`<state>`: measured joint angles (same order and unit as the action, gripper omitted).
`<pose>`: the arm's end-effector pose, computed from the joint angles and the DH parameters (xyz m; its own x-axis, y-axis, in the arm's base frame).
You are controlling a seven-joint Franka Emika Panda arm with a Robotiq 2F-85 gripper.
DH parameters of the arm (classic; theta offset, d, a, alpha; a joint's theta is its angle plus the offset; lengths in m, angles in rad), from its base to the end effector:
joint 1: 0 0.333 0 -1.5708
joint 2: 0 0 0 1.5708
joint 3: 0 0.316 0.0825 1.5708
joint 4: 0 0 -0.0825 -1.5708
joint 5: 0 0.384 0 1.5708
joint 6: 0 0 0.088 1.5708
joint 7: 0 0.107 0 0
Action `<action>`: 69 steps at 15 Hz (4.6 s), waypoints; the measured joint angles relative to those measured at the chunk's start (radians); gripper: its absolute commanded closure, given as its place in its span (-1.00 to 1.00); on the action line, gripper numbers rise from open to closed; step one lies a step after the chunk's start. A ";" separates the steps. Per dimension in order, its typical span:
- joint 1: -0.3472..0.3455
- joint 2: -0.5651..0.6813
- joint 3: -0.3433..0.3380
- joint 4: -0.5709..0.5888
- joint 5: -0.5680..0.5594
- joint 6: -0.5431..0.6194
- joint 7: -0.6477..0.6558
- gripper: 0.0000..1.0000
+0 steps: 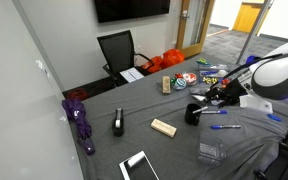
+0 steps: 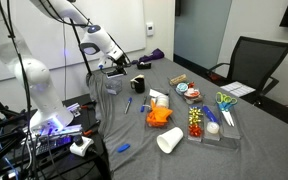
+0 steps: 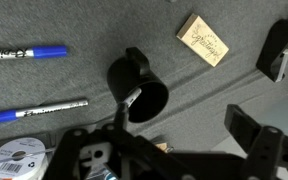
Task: Remove the marker from the cup
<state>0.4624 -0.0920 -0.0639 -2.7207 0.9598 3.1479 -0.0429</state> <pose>0.4059 0.0925 0.2928 0.7945 -0.5284 0.2992 -0.4022 -0.8271 -0.3927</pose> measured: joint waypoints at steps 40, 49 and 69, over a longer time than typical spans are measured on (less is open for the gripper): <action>-0.004 0.097 -0.142 0.099 0.217 -0.065 -0.229 -1.00; -0.010 0.153 -0.162 0.149 0.407 -0.163 -0.433 -1.00; -0.008 0.399 -0.161 0.325 0.896 -0.225 -0.861 -1.00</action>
<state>0.4546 0.3074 -0.2252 -2.3960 1.8558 2.9232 -0.9036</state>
